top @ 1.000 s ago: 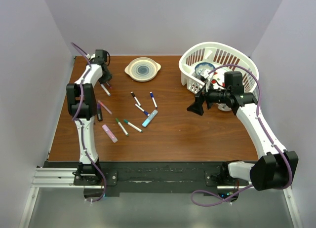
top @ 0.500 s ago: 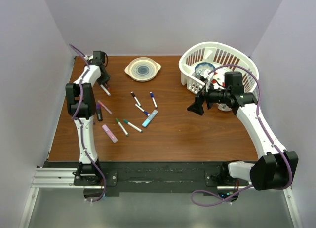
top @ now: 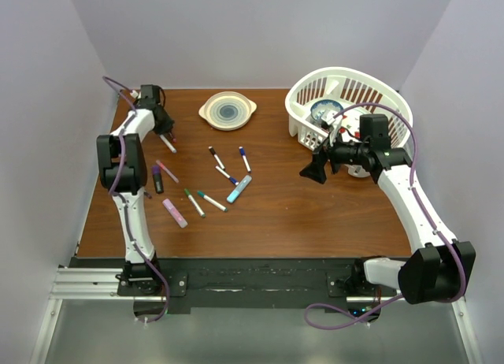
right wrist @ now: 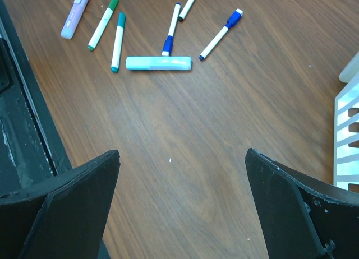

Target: Open the pen caps

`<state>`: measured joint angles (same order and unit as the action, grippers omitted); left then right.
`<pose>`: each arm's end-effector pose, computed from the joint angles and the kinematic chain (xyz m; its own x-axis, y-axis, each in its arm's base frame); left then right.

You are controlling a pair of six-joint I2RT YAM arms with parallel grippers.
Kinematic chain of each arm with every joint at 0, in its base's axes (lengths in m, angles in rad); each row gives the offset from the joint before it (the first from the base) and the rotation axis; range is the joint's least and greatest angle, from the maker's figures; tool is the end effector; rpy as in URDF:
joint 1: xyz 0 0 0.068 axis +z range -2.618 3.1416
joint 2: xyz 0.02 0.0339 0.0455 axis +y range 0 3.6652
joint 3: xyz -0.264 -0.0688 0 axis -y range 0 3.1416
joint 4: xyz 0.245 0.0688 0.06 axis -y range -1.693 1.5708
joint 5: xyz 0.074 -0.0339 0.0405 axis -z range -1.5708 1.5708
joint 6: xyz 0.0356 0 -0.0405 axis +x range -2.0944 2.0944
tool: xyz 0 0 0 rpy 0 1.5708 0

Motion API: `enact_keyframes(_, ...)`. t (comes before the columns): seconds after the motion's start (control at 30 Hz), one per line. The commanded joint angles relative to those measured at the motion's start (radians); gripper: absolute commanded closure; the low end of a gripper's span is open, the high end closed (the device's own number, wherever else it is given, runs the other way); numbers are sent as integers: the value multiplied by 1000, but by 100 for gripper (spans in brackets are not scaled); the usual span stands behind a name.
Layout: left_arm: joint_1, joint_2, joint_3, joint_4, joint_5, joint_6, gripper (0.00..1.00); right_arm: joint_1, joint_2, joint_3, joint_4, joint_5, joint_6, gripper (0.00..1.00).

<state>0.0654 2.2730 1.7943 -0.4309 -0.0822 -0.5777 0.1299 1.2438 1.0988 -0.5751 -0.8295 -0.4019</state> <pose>0.5016 0.0358 0.1690 -0.5967 -0.5845 -0.5498 -0.5268 0.8022 -0.2811 0.2544 0.0597 0.3228 -0.3525 -0.3124 -0.8821 -0.8423 0.5167 0.1536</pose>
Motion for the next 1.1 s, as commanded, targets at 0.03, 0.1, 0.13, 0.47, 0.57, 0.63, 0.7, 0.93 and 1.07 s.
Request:
enact_keyframes(0.03,7,-266,-152,316,287,42,100,-12,-9,-2,9,-49,-12,1)
enact_keyframes(0.1,7,-346,-327,441,415,24,100,-13,-7,-7,9,-81,-14,1)
enact_keyframes(0.13,7,-419,-385,560,453,-5,100,-16,-9,-8,9,-91,-18,1)
enact_keyframes(0.47,-133,-799,-1202,1533,842,-517,100,-19,6,-60,89,-244,67,1)
enact_keyframes(0.57,-264,-874,-1338,1650,756,-562,100,-10,16,-106,230,-313,223,1)
enact_keyframes(0.63,-341,-908,-1413,1724,705,-596,100,26,26,-132,336,-316,337,2)
enact_keyframes(0.7,-395,-923,-1449,1783,635,-620,100,80,46,-134,354,-254,357,2)
enact_keyframes(0.93,-530,-960,-1478,1772,445,-610,100,333,144,-113,508,-106,655,3)
enact_keyframes(1.07,-602,-972,-1500,1761,333,-603,100,465,172,-85,508,-54,696,1)
